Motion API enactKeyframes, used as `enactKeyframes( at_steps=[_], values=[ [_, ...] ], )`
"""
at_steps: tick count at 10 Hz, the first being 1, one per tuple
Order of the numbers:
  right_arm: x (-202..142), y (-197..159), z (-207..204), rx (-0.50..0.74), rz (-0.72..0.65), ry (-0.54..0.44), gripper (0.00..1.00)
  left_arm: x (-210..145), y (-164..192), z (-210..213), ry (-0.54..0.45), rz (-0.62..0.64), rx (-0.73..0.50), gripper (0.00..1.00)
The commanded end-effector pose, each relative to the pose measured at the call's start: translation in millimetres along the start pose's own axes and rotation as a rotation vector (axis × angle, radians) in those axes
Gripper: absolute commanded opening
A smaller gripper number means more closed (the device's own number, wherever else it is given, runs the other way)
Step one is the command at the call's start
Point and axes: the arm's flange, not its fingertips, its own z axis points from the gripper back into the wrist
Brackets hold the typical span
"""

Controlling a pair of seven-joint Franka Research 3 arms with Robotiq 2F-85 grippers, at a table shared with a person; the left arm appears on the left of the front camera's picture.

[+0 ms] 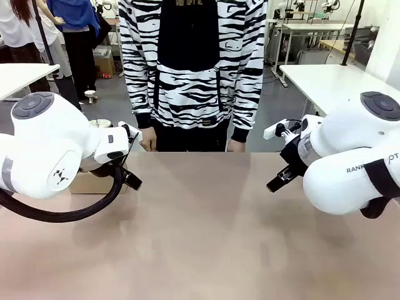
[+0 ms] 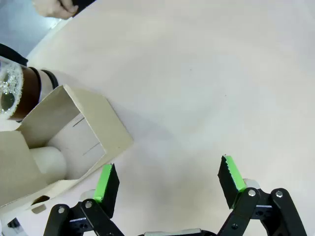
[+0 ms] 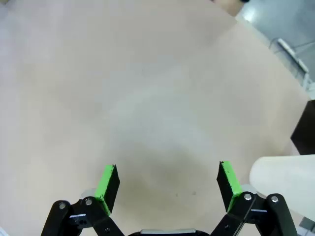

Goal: Pour a drink into a cup and package it in a carrier.
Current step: Pick up the 600 ml Paper Cup and place it in the middle top area of the table.

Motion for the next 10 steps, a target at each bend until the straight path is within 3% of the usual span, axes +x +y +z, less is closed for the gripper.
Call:
enactKeyframes(
  at_steps=[1,9,10],
  values=[
    [0.0,0.0,0.0,0.0,0.0,0.0,1.0,0.0,0.0,0.1,0.0,0.0,0.0,1.0],
    [0.0,0.1,-0.1,0.0,0.001,0.0,1.0,0.0,0.0,0.1,0.0,0.0,0.0,1.0],
    [15.7,-10.8,13.7,0.003,-0.007,-0.012,1.0,0.0,0.0,0.1,0.0,0.0,0.0,1.0]
  ],
)
